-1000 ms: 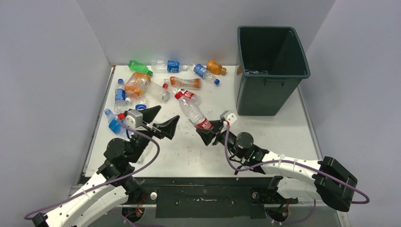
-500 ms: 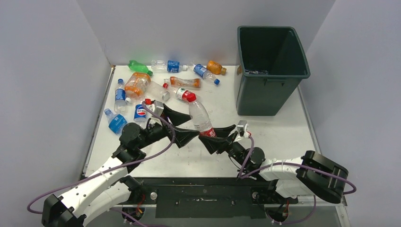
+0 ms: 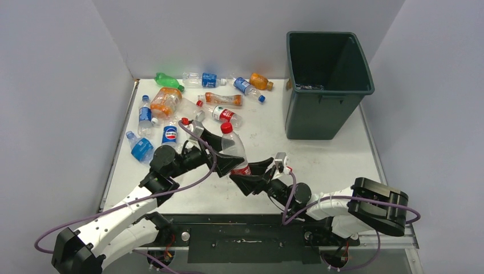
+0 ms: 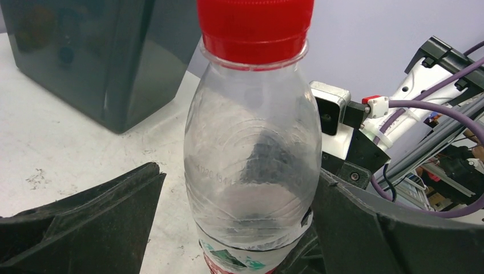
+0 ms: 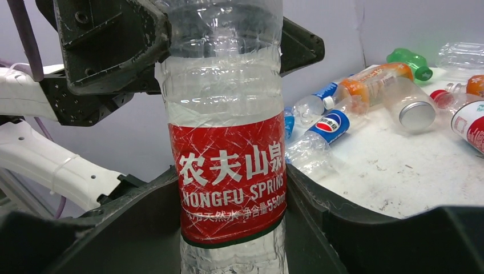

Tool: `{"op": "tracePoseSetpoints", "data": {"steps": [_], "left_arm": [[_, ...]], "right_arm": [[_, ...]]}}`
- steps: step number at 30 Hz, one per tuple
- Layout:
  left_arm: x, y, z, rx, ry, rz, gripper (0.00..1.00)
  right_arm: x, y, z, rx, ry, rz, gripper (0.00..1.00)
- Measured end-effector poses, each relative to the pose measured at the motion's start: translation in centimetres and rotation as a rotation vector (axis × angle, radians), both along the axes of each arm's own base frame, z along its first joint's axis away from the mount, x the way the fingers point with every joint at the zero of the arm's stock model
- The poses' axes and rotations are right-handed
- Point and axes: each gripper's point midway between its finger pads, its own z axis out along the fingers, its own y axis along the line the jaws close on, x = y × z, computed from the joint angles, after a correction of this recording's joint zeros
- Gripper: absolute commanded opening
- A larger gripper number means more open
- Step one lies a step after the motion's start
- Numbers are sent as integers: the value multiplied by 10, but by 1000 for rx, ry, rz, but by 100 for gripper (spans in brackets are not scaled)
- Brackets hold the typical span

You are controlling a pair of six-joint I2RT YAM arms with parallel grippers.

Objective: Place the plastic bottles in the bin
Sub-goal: Place the plastic bottle in the trash bin.

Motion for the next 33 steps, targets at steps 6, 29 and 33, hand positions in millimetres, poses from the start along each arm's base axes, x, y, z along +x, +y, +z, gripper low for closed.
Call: {"op": "tracePoseSetpoints", "data": {"steps": [6,29,33], "left_arm": [[-4,-4,3,12,-17,-21,69],[-7,18,32,-16,-199,91,25],[-7,15,23,37,-237,97,21]], "right_arm": [[-1,0,6,-1,-34,-16,43],[-2,-65,93,-97,35,-161,90],[3,-71,124,-136,36,-204,90]]}}
